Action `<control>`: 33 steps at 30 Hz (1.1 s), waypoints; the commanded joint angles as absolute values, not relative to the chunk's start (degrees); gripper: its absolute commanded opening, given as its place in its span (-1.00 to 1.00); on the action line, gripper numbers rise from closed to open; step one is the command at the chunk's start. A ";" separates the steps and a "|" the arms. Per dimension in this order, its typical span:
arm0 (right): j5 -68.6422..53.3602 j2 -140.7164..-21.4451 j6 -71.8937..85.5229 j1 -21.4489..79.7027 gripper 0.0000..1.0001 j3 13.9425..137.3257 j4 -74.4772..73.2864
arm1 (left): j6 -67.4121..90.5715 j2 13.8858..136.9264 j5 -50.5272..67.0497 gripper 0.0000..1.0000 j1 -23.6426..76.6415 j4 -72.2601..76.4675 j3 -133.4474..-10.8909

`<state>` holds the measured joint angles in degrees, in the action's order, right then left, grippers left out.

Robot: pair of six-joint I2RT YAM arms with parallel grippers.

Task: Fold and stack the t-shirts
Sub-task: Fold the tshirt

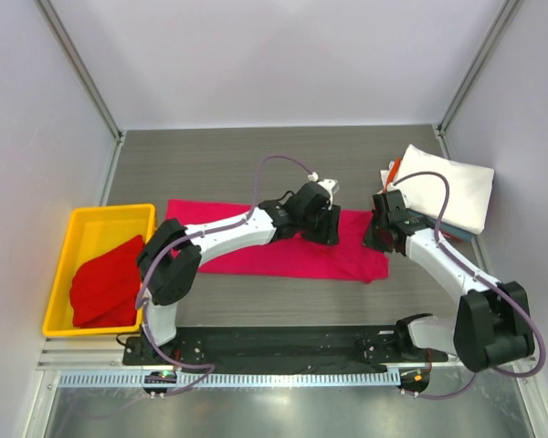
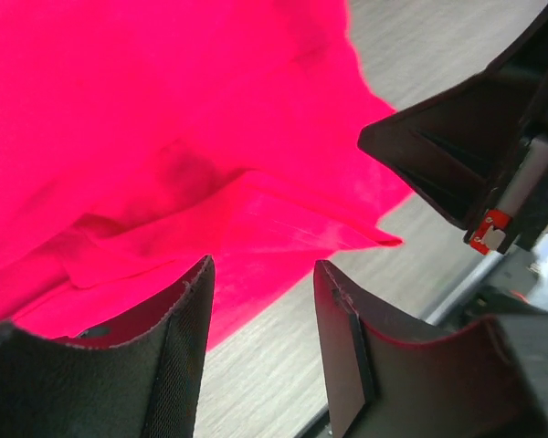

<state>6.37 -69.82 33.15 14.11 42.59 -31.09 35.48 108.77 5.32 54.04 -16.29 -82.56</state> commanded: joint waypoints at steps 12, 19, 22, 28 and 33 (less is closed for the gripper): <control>2.64 -82.26 32.78 11.78 -0.98 50.45 -21.36 | 48.76 116.36 -5.53 -0.14 54.84 -27.16 -90.96; 2.37 -83.93 32.96 11.69 -0.98 50.10 -19.95 | 57.73 118.38 -3.17 -0.22 54.14 -25.58 -90.00; 2.46 -84.46 32.78 11.52 -0.98 49.40 -19.43 | 58.10 118.83 -3.25 -0.22 54.05 -25.40 -90.00; 1.94 -86.74 32.61 11.34 -0.98 48.60 -18.46 | 56.52 118.57 -5.09 -0.49 54.05 -26.54 -90.26; 1.23 -87.54 33.05 11.34 -0.98 48.16 -17.58 | 55.46 118.04 -6.76 -0.78 54.05 -27.07 -89.91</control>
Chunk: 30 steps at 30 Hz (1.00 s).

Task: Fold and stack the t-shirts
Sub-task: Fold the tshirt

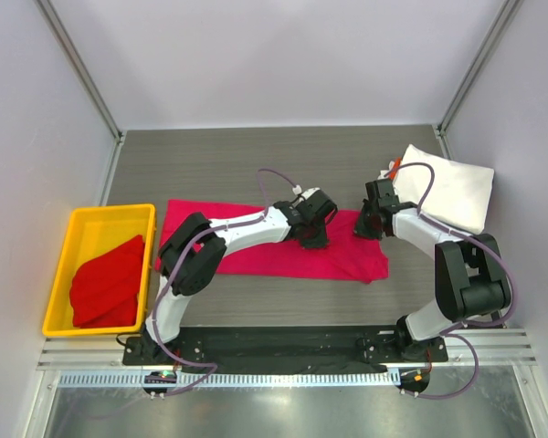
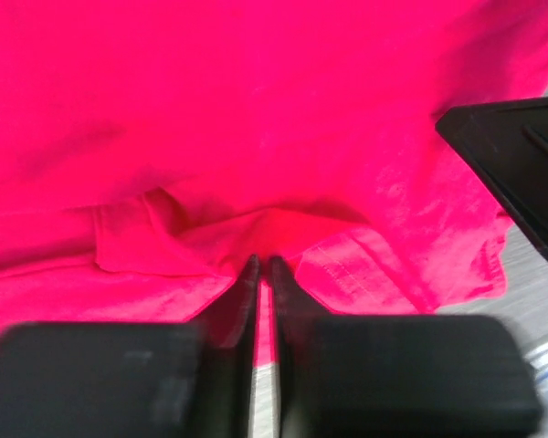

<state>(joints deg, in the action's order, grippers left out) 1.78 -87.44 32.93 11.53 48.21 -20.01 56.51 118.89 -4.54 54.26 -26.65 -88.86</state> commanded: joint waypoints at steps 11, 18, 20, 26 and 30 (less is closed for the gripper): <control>0.97 -88.59 33.75 11.16 -0.98 46.23 -17.40 | 44.57 110.75 -6.85 -0.99 54.14 -29.26 -86.76; 0.70 -88.77 34.19 11.16 -0.98 45.53 -17.32 | 41.40 107.23 -5.63 -0.99 54.05 -31.02 -82.36; 0.79 -88.68 34.54 11.16 -0.98 45.35 -17.40 | 40.26 106.96 -4.84 -0.99 54.05 -31.64 -82.09; -1.49 -88.68 34.54 11.16 -0.98 45.79 -17.84 | 38.59 104.59 -4.48 -0.89 54.14 -32.43 -79.02; -2.72 -88.59 34.80 11.16 -0.97 46.40 -18.10 | 37.88 103.28 -4.66 -0.33 54.14 -34.27 -77.70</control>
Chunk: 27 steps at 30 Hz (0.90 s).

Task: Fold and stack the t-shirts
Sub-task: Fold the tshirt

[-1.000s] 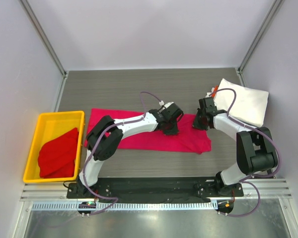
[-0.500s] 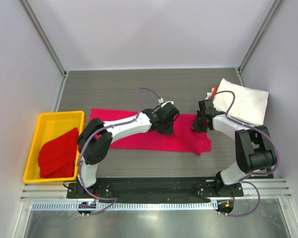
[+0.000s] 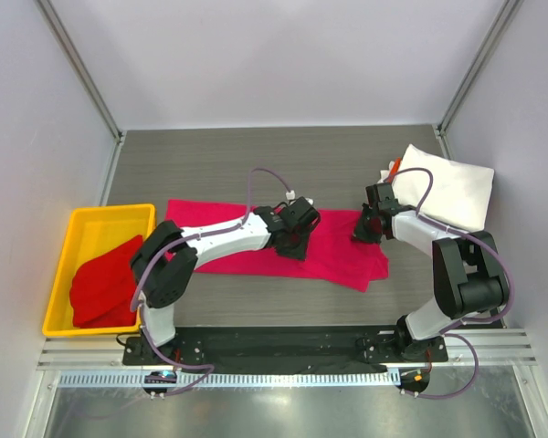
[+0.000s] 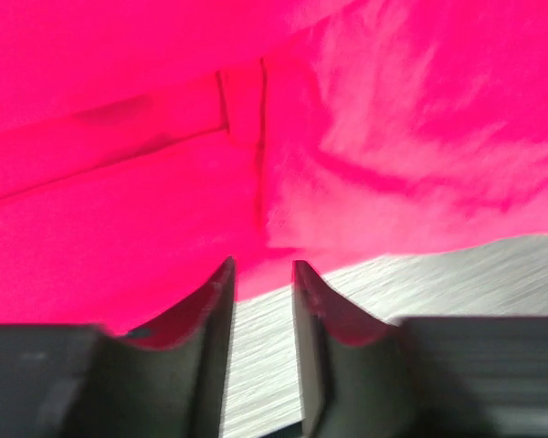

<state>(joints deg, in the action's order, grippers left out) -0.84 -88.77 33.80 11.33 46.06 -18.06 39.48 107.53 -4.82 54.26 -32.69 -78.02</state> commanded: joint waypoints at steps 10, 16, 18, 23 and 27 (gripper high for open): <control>-3.96 -81.92 34.10 11.34 -0.78 47.20 -21.62 | 39.81 94.84 -7.99 -0.28 51.25 -34.62 -73.83; -0.44 -72.80 33.75 13.18 -0.98 45.79 -27.15 | 41.04 84.66 -12.30 -0.90 46.59 -33.40 -66.55; 1.65 -70.76 34.71 15.11 -0.98 44.92 -28.65 | 41.31 80.01 -13.35 -0.99 45.97 -32.61 -64.09; 4.30 -66.98 38.05 18.89 -0.98 42.63 -32.15 | 42.45 73.84 -17.30 -0.99 44.83 -34.62 -61.79; 7.64 -66.01 41.04 21.35 -0.98 39.65 -33.22 | 44.47 69.88 -18.11 -1.00 43.33 -35.86 -58.98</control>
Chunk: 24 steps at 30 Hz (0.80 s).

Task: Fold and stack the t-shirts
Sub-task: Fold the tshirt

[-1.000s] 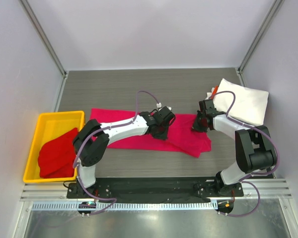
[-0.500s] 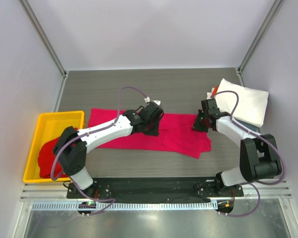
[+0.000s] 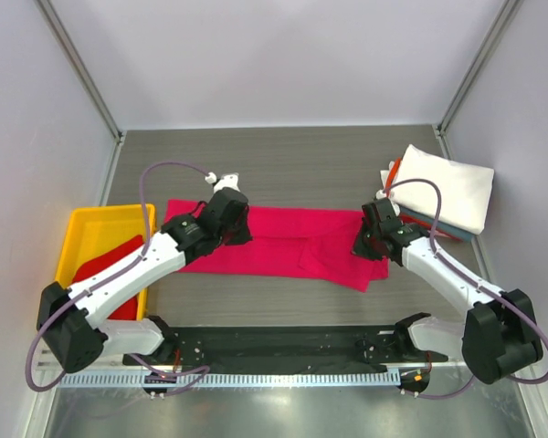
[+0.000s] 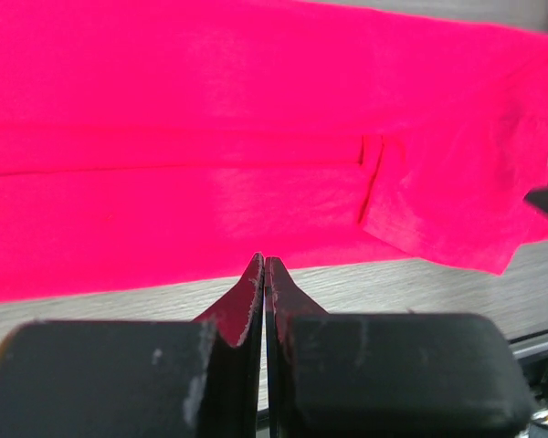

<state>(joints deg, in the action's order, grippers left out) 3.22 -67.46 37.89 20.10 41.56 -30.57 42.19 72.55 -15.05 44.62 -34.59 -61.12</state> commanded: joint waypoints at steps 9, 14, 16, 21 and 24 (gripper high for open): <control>11.77 -73.99 39.91 21.53 -0.98 41.39 -32.96 | 47.63 62.41 -18.54 -1.00 41.40 -36.56 -52.30; 14.15 -81.20 38.41 21.45 -0.98 44.55 -32.17 | 48.78 59.33 -19.33 -0.99 41.31 -37.26 -49.84; 15.11 -84.53 37.88 21.45 -0.98 46.57 -31.91 | 48.95 57.93 -19.51 -0.99 41.31 -37.71 -48.61; 15.21 -93.32 37.09 21.36 -0.98 51.84 -29.54 | 50.18 54.41 -19.69 -1.00 41.31 -38.32 -45.97; 13.19 -101.73 36.91 21.36 -0.98 57.27 -27.51 | 51.15 52.92 -19.60 -0.99 41.31 -37.71 -43.86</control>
